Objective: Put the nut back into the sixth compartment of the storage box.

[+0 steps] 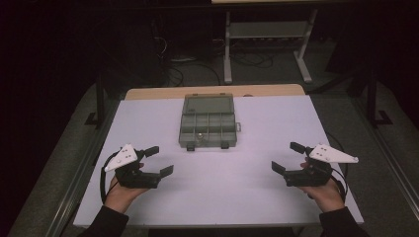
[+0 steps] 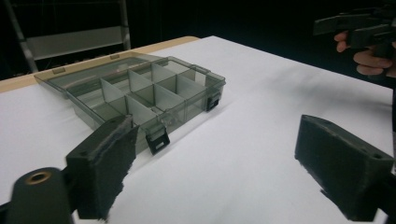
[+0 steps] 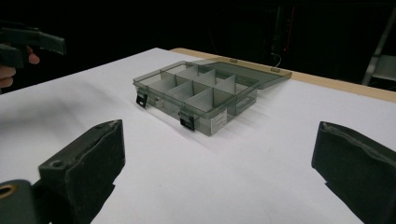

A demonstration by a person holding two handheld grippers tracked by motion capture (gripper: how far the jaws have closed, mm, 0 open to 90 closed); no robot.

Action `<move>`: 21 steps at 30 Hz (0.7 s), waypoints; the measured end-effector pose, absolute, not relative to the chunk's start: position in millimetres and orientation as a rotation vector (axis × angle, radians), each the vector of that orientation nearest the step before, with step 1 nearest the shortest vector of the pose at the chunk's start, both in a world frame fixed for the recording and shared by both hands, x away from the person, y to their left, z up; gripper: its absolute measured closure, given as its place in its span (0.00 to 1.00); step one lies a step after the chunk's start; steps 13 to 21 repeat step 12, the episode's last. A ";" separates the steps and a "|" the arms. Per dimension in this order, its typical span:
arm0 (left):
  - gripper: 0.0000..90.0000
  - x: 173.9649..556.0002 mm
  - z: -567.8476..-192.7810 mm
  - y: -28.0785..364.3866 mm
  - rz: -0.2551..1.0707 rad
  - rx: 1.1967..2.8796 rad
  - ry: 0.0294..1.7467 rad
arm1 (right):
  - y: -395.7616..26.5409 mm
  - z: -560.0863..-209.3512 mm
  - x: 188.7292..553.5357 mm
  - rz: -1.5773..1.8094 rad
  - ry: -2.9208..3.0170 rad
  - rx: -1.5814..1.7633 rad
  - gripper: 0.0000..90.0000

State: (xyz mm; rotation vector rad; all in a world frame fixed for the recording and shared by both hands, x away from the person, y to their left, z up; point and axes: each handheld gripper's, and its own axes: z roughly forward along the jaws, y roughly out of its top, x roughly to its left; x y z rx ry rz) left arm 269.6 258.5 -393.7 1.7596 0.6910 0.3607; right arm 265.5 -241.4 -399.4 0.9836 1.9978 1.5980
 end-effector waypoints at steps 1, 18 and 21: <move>0.12 265.9 -395.3 260.2 0.363 1.760 0.690 | -241.8 -399.1 265.0 1.604 1.994 0.985 0.02; 0.12 258.2 -397.5 264.0 0.370 1.794 0.675 | -242.8 -398.7 264.1 1.607 1.990 0.976 0.02; 0.12 258.2 -397.5 264.0 0.370 1.794 0.675 | -242.8 -398.7 264.1 1.607 1.990 0.976 0.02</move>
